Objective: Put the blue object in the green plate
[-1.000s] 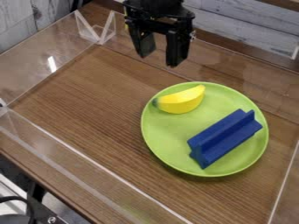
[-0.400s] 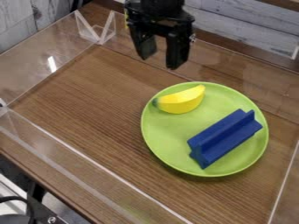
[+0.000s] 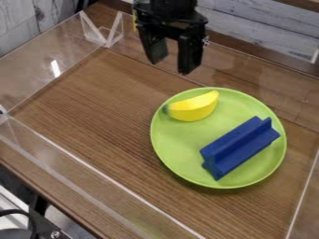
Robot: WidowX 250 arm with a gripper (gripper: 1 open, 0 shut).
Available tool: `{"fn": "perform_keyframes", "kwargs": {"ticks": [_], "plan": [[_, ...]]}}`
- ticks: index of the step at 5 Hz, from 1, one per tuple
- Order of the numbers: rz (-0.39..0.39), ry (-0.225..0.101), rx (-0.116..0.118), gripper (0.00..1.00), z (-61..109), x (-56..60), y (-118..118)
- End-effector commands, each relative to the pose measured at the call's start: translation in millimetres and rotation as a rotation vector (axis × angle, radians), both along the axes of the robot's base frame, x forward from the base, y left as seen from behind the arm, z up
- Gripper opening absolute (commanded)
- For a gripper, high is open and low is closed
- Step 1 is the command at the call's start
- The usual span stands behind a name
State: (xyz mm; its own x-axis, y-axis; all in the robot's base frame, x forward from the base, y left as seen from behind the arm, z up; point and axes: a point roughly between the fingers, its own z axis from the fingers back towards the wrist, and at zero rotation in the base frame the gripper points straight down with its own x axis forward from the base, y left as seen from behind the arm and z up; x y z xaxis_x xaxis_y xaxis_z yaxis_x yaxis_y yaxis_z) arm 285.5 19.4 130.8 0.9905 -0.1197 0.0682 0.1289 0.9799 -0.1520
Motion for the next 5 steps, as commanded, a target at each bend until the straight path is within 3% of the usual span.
{"fn": "perform_keyframes", "kwargs": {"ticks": [1, 5], "plan": [[0.010, -0.044, 0.009, 1.00, 12.5, 4.8, 4.7], [0.014, -0.051, -0.001, 1.00, 16.4, 6.7, 1.9]]}}
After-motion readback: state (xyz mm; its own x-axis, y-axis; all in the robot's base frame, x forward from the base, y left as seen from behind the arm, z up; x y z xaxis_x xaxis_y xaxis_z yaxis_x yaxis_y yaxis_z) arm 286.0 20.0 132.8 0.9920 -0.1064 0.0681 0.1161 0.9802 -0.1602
